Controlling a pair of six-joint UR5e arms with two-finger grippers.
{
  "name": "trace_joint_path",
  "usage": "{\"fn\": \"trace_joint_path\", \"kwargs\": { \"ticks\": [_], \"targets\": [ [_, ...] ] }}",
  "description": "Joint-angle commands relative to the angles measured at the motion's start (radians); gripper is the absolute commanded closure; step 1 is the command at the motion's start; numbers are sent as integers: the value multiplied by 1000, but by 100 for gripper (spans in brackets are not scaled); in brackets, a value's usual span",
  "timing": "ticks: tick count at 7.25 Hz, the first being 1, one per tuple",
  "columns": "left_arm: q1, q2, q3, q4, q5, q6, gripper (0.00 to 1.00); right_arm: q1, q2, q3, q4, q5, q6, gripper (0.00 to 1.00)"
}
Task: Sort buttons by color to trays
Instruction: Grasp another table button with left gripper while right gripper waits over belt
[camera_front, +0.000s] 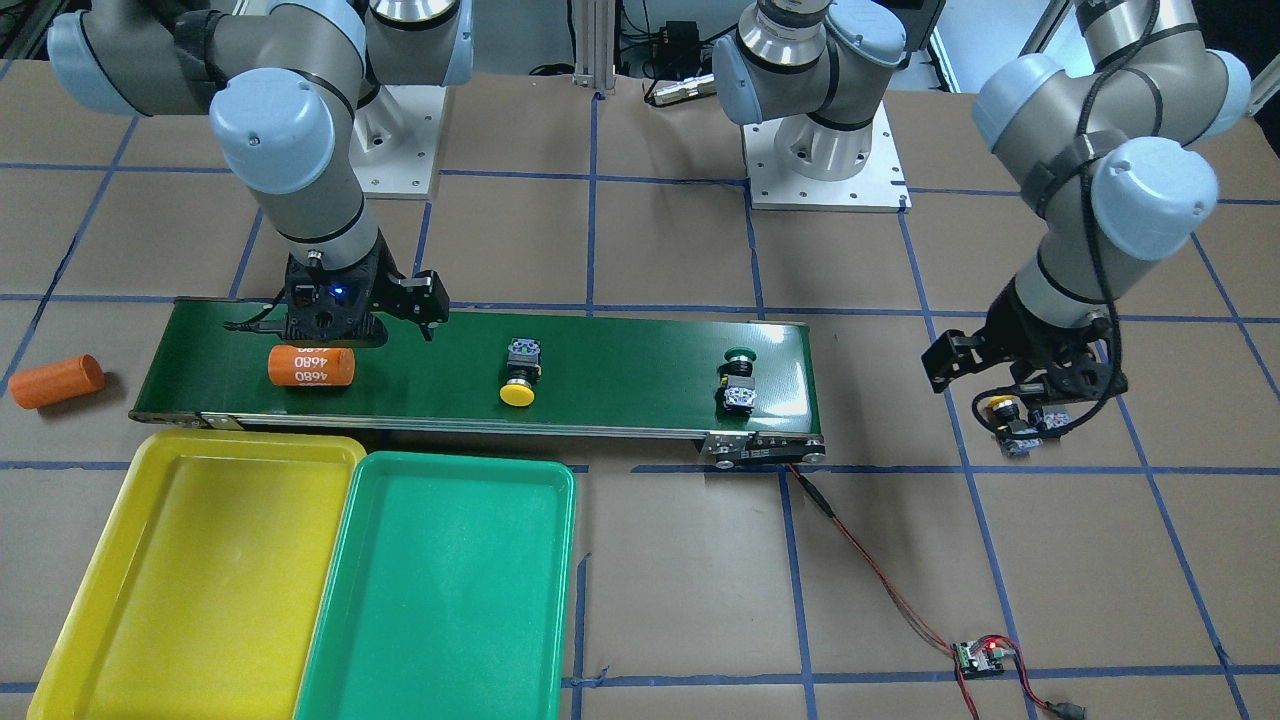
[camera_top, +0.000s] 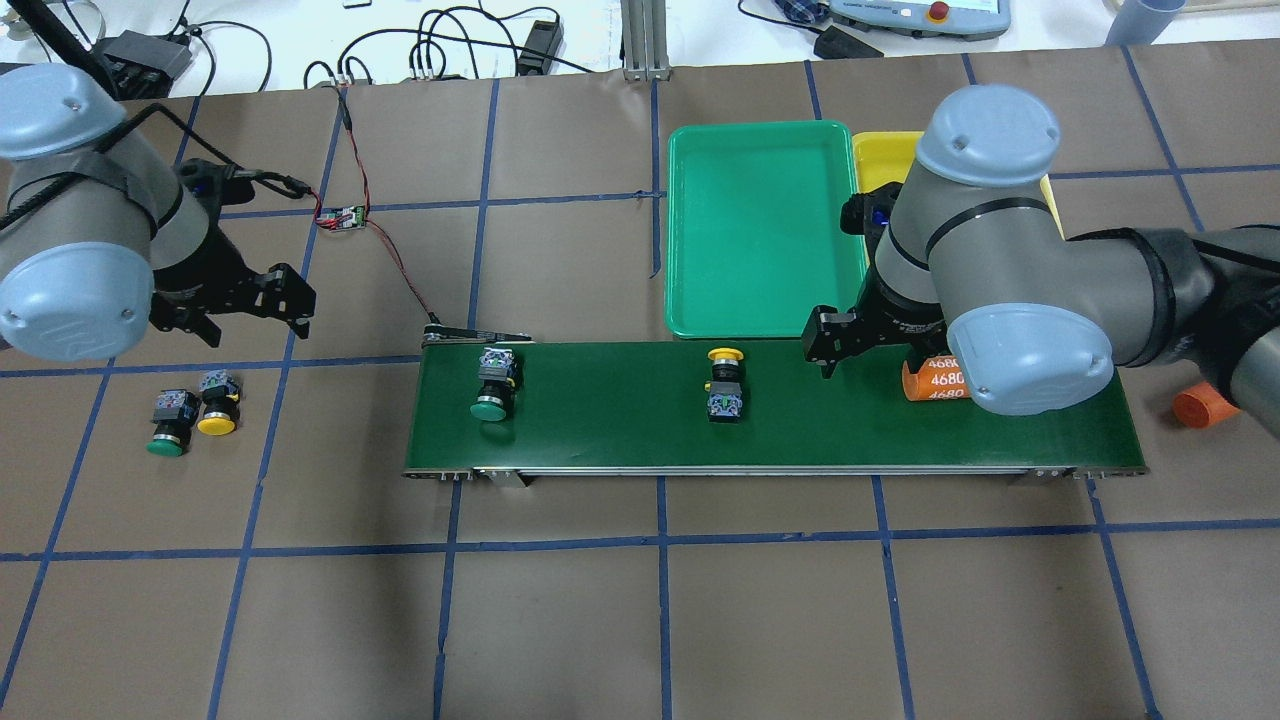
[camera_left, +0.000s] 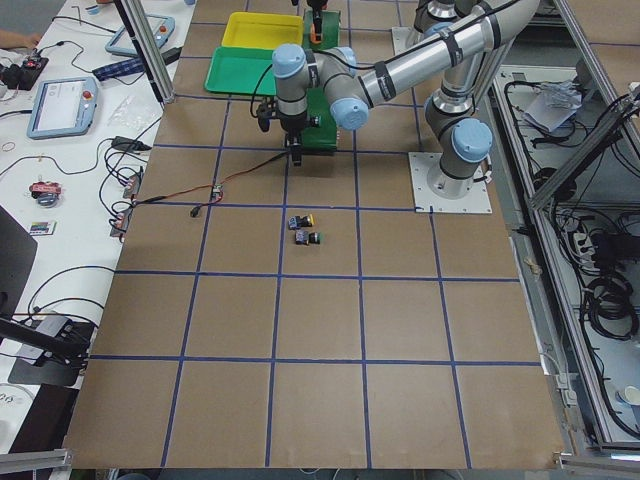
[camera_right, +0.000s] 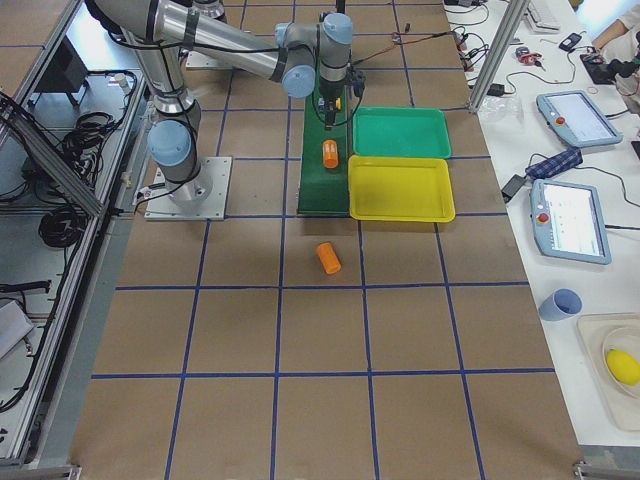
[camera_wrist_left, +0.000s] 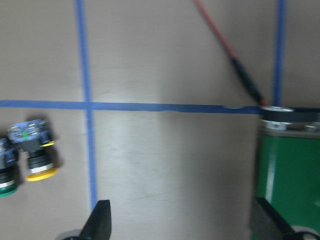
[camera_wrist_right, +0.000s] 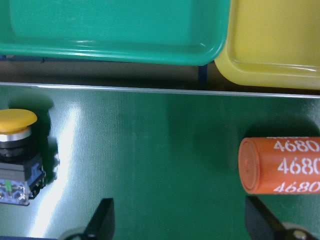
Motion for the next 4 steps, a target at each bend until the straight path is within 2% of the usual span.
{"fn": "trace_joint_path", "kwargs": {
  "ticks": [1, 4],
  "targets": [
    [132, -68, -32, 84, -2, 64, 0, -8, 2, 30, -58, 0, -23, 8],
    [142, -174, -58, 205, 2, 76, 0, -46, 3, 56, -79, -7, -72, 8]
  ]
}}
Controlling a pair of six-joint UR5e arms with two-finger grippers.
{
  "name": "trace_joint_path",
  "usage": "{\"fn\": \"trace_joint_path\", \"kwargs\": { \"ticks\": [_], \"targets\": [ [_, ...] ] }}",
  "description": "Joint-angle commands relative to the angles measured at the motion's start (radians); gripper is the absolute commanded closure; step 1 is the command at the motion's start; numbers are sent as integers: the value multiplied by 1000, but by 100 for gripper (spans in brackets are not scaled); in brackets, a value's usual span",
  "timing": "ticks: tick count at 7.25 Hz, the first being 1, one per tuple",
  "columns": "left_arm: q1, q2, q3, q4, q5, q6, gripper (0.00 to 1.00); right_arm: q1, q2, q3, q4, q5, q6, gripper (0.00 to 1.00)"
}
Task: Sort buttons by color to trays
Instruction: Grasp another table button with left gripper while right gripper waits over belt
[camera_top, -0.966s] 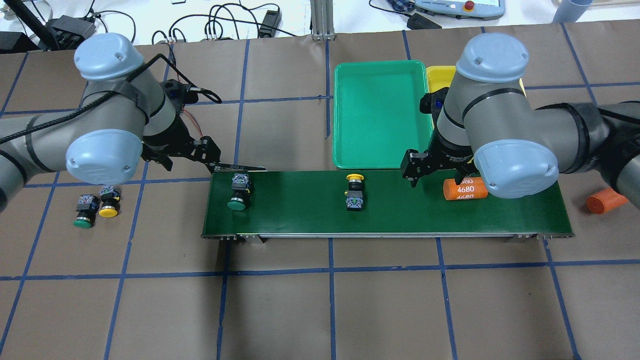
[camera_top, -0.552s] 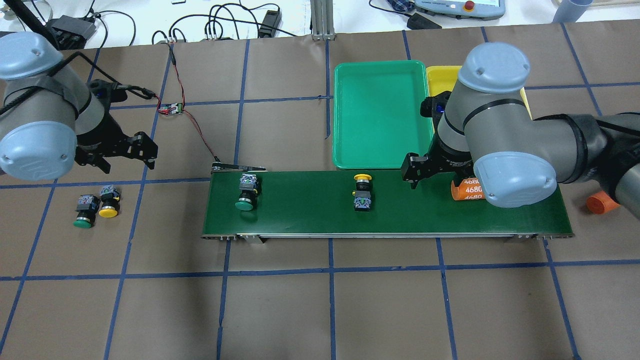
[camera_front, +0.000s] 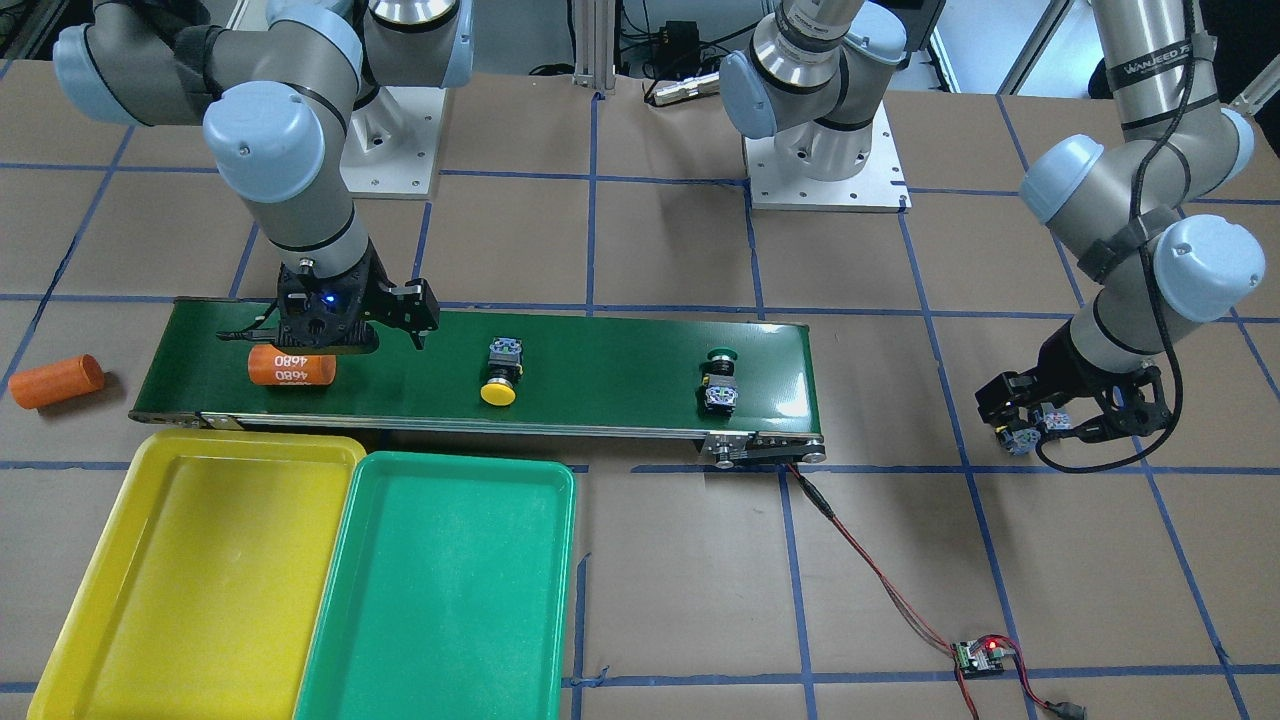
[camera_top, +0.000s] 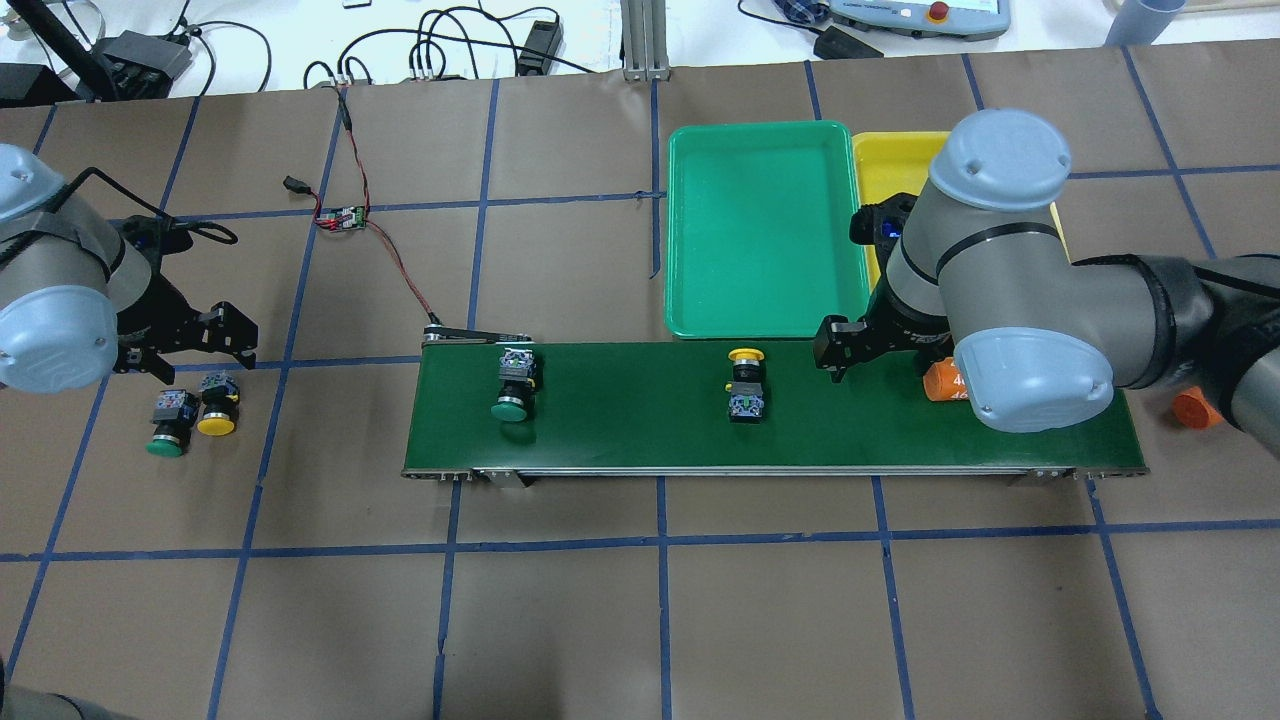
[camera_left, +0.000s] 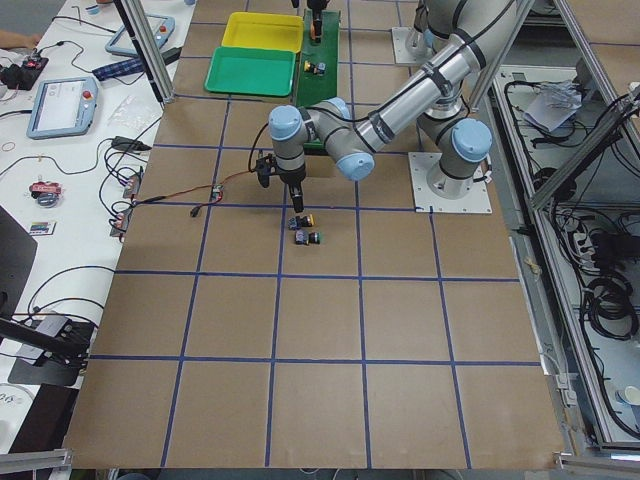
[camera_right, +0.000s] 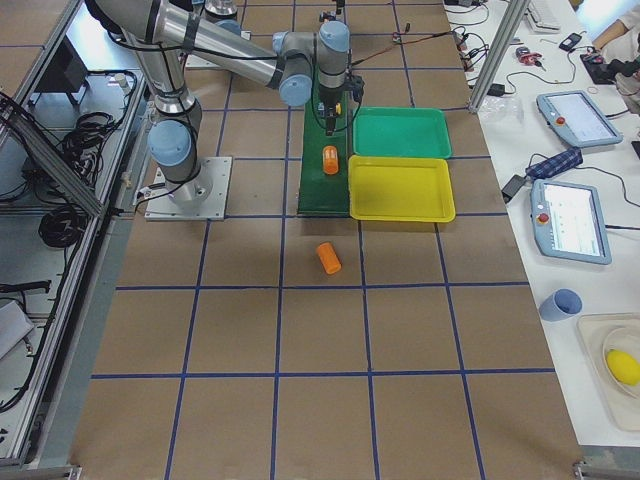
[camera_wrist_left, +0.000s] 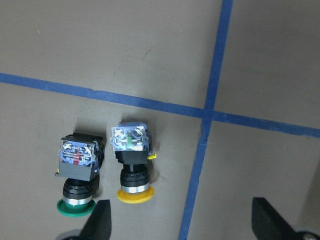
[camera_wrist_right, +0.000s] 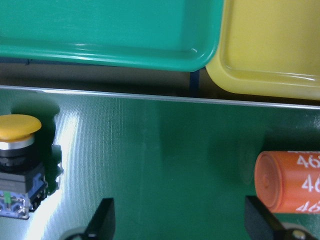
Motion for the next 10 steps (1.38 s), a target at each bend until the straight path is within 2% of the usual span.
{"fn": "trace_joint_path", "kwargs": {
  "ticks": [1, 2, 6, 8, 9, 10],
  "targets": [
    [6, -47, -13, 41, 4, 8, 0, -26, 0, 10, -41, -11, -69, 8],
    [17, -57, -13, 42, 6, 10, 0, -43, 0, 10, -61, -11, -117, 7],
    [26, -102, -13, 65, 6, 15, 0, -41, 0, 24, -58, -5, -77, 6],
    [26, -110, -10, 65, 6, 15, 35, -41, 0, 23, -58, 1, -65, 5],
    [28, -110, -4, 65, 7, 16, 89, -41, 2, 24, -60, 1, -65, 5],
    [26, -110, -1, 65, 7, 16, 100, -41, 2, 23, -60, 3, -65, 5]
  ]
}}
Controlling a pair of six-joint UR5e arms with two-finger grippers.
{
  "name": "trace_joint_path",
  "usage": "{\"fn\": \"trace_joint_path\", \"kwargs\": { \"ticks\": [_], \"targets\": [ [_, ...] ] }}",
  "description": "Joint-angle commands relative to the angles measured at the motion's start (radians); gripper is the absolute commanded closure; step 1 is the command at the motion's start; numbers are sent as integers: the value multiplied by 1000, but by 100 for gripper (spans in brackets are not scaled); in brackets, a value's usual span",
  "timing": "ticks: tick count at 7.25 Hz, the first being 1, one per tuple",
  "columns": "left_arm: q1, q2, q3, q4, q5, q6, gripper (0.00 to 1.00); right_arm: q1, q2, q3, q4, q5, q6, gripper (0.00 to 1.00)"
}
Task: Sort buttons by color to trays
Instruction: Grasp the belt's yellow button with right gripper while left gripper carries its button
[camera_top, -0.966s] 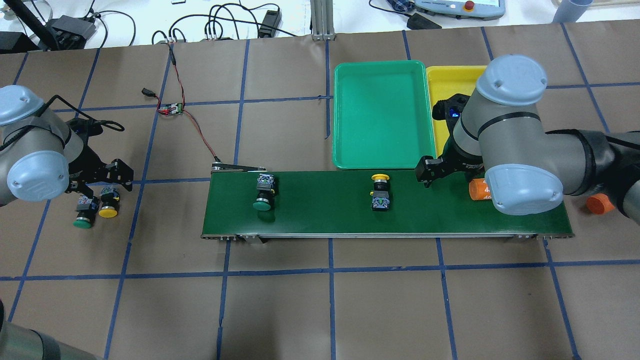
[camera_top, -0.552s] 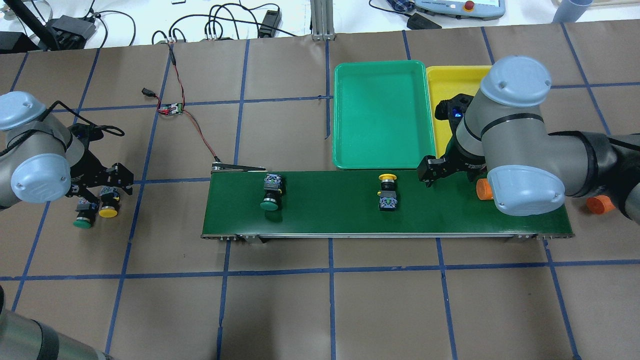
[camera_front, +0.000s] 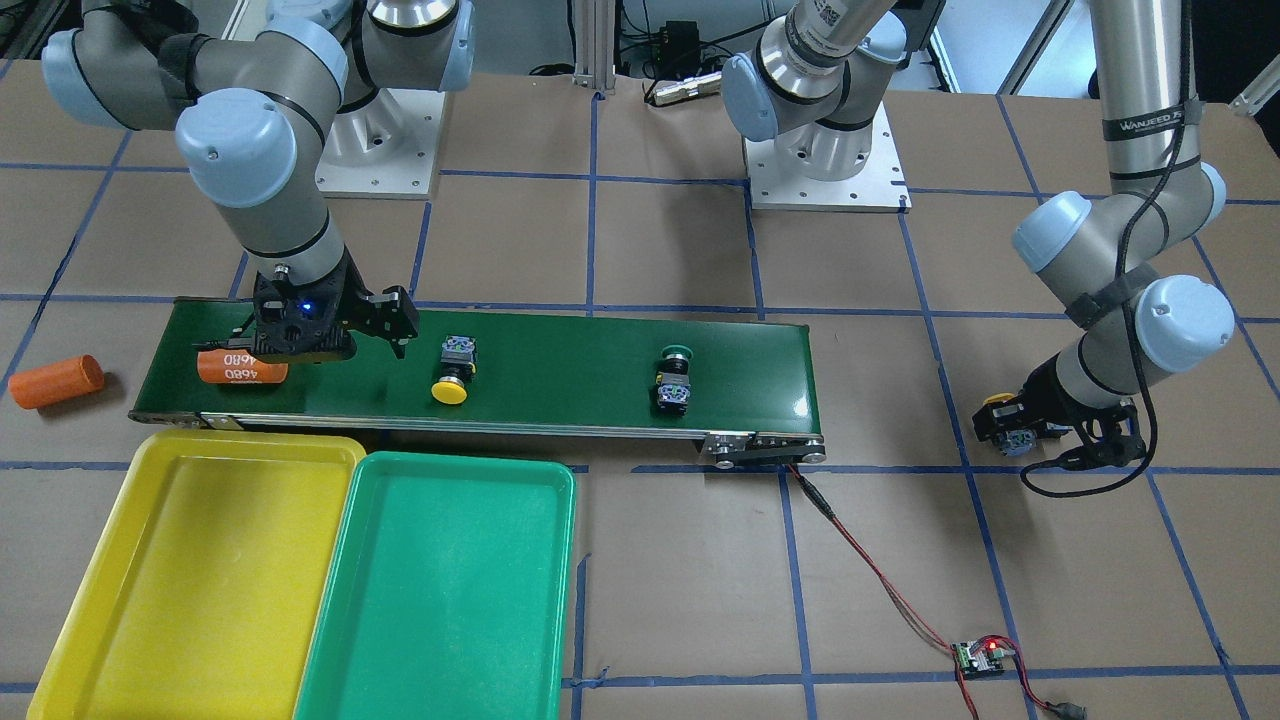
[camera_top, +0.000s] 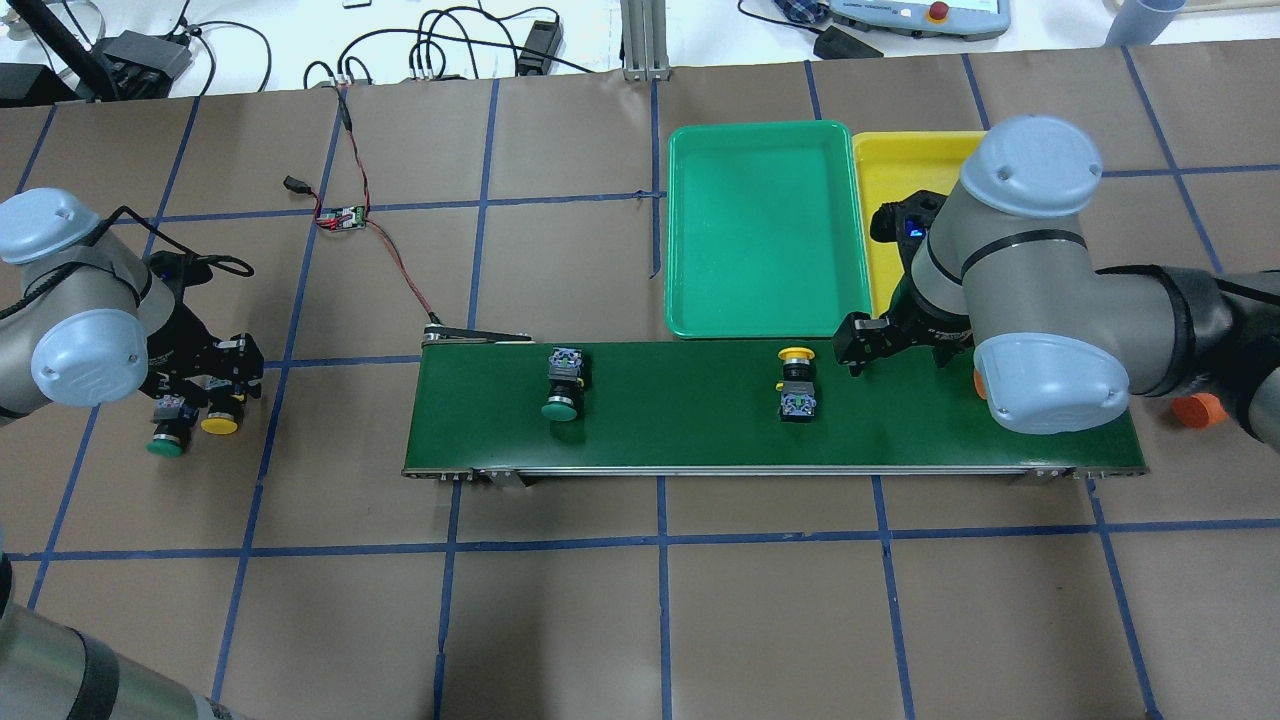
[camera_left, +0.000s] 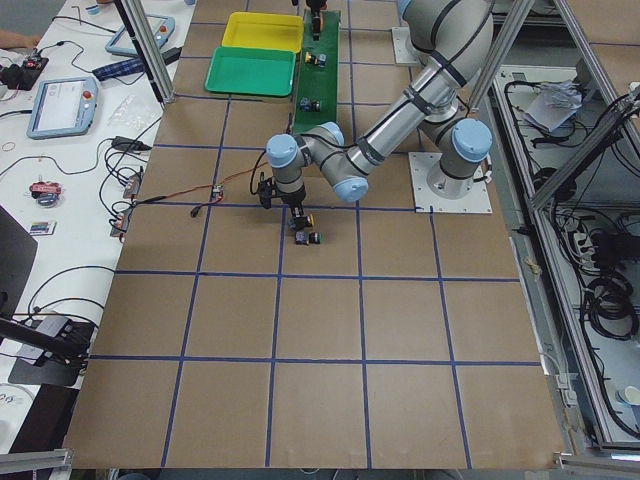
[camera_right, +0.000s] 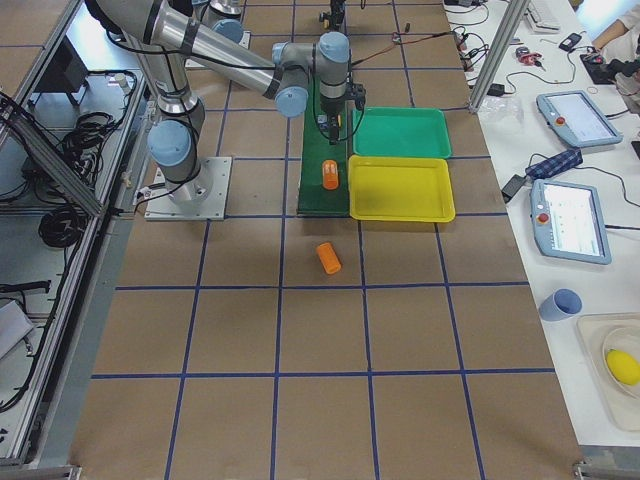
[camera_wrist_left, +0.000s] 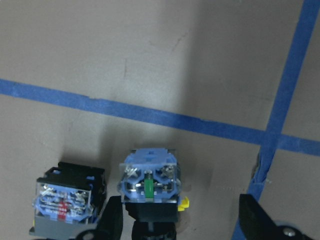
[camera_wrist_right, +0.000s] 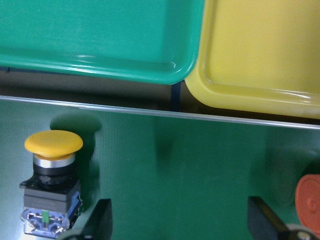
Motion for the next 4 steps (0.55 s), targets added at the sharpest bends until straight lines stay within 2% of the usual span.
{"fn": "trace_joint_path", "kwargs": {
  "ticks": [1, 4],
  "targets": [
    [-1, 1, 6, 0, -1, 0, 100, 0, 1, 1, -1, 2, 1, 5],
    [-34, 34, 32, -23, -9, -3, 100, 0, 1, 2, -1, 2, 1, 5]
  ]
}}
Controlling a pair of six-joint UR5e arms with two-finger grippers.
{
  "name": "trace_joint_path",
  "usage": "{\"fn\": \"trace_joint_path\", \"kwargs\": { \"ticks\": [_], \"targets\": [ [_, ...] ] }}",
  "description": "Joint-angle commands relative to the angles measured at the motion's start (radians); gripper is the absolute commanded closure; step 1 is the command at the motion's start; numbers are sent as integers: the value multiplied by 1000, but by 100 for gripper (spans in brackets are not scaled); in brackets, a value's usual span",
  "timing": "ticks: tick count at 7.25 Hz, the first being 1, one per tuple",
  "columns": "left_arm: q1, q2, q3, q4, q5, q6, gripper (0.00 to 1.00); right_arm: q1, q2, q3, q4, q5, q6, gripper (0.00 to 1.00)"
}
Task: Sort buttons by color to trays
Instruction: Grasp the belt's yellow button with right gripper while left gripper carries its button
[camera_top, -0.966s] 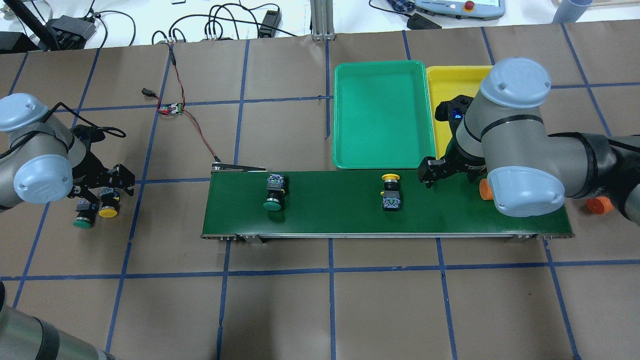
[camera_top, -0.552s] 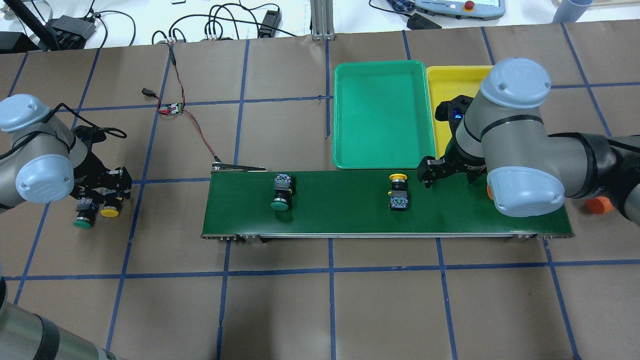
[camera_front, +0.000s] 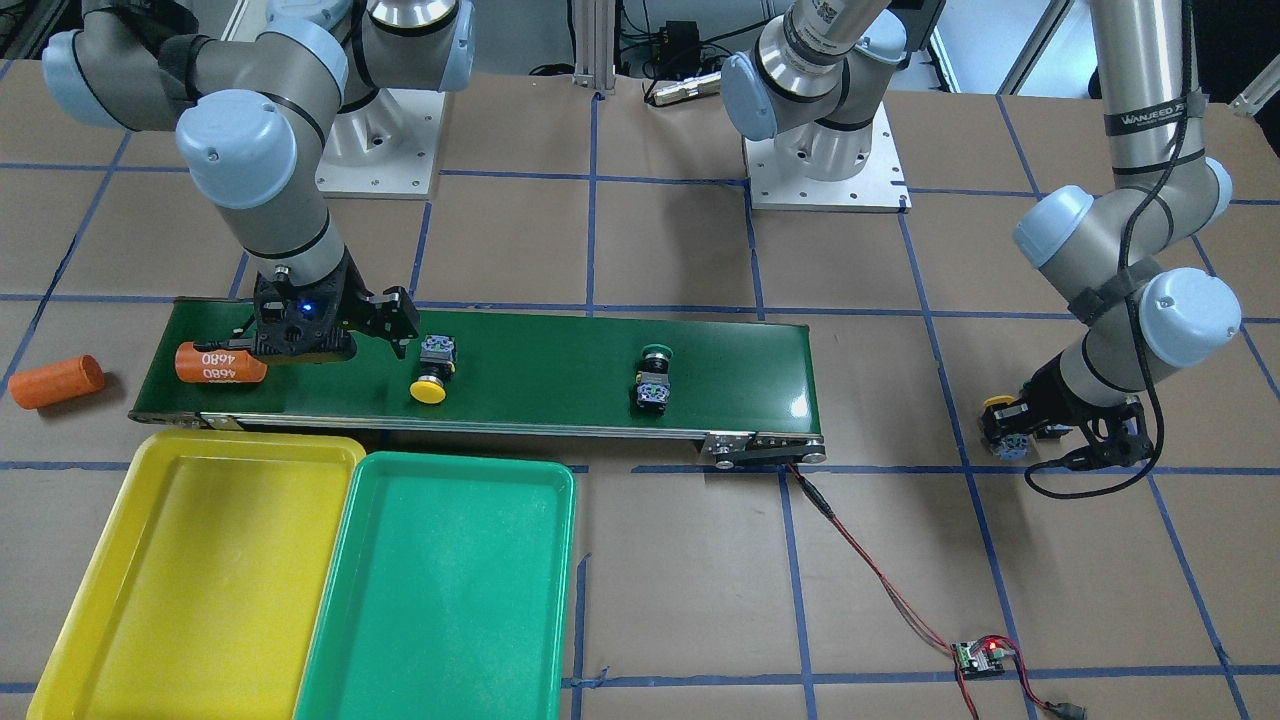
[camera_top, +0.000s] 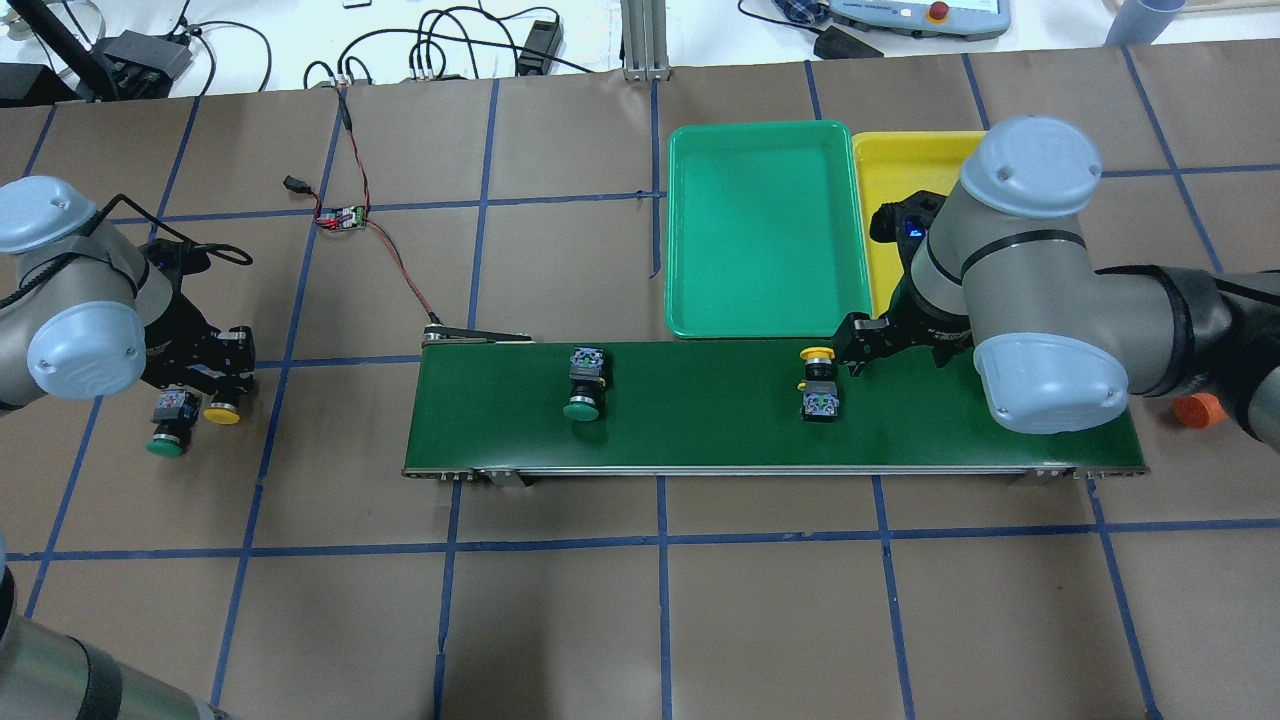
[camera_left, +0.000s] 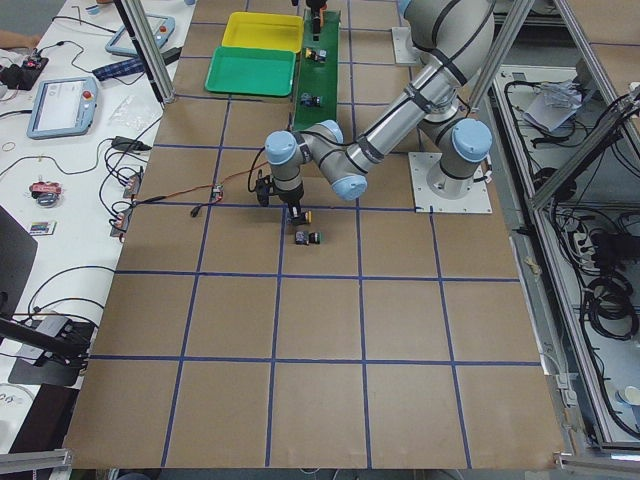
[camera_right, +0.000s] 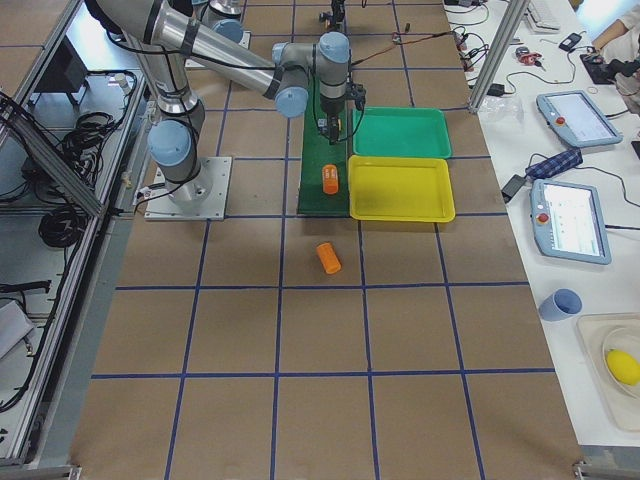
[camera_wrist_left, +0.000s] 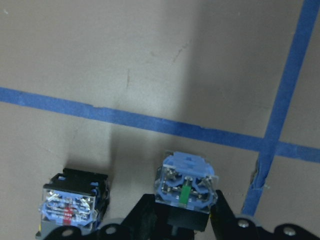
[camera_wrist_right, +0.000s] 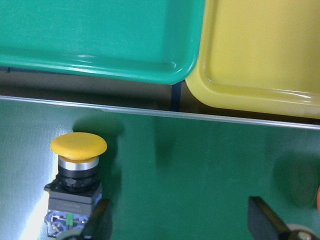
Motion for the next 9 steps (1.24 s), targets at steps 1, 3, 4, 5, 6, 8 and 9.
{"fn": "trace_joint_path", "kwargs": {
  "ticks": [1, 3, 4, 5, 6, 8, 9],
  "targets": [
    [-44, 36, 38, -54, -7, -4, 100, 2, 2, 0, 0, 2, 1, 5],
    [-128, 103, 88, -183, -24, -99, 100, 0, 6, 1, -2, 2, 3, 6],
    [-172, 149, 111, -272, -75, -139, 100, 2, 12, 1, -2, 2, 4, 6],
    [-221, 192, 104, -313, -114, -176, 100, 2, 11, 1, 0, 2, 9, 6],
    [-286, 214, 99, -314, -117, -181, 100, 2, 12, 3, 0, 2, 16, 6],
    [-405, 226, 67, -314, -117, -199, 100, 3, 12, 4, 3, 2, 18, 8],
    [-438, 228, 17, -293, -116, -269, 100, 3, 17, 6, 5, 2, 18, 8]
  ]
}}
